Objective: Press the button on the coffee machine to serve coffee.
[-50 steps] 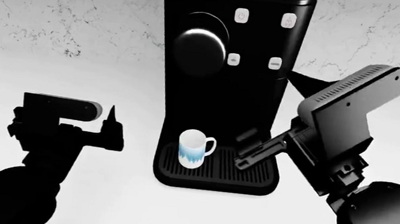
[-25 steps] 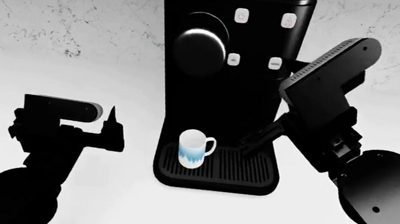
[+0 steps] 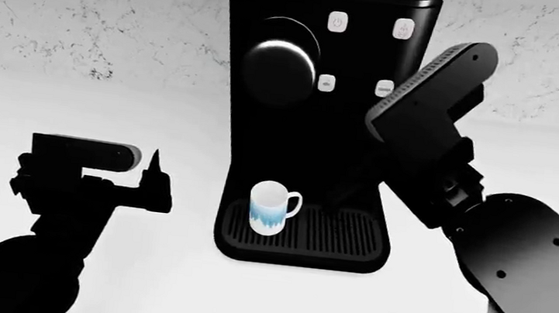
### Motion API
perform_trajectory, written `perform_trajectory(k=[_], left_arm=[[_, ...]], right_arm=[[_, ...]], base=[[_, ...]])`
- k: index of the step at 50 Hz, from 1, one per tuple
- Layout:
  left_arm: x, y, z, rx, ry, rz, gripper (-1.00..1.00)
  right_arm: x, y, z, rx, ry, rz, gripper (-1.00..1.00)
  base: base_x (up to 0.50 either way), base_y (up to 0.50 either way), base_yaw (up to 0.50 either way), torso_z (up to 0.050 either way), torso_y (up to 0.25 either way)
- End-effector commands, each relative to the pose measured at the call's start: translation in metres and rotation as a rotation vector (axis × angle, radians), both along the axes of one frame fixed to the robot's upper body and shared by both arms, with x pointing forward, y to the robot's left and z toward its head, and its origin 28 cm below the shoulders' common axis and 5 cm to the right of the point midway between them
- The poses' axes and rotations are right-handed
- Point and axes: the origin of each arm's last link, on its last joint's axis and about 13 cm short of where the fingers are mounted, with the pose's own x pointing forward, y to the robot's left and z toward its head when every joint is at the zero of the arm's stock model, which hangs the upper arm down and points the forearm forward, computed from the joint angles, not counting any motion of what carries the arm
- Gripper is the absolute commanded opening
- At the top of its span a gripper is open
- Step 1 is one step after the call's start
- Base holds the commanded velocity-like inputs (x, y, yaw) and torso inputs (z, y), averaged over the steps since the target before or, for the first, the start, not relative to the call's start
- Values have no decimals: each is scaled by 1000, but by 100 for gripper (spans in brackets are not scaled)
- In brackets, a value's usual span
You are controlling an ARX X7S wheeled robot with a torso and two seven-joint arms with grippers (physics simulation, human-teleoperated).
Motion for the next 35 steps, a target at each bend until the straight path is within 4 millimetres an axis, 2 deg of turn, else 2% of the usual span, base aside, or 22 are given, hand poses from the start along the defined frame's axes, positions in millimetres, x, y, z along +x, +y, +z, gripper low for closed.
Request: perform_trajectory(k=[1, 6, 23, 35], left_arm=[[0, 3, -1, -2, 4, 2, 100], [-1, 4, -1, -2, 3, 3, 100], [0, 3, -3, -2, 7, 4, 100], [1, 0, -4, -3, 8, 2, 100]], right_arm=[[3, 3, 5, 6, -27, 22, -100], [4, 4, 8, 9, -38, 29, -100], [8, 7, 0, 29, -14, 64, -100], [8, 6, 6, 24, -45, 29, -100]], base=[[0, 0, 0, 0, 0], [0, 0, 0, 0, 0], [0, 0, 0, 0, 0], [0, 0, 0, 0, 0]])
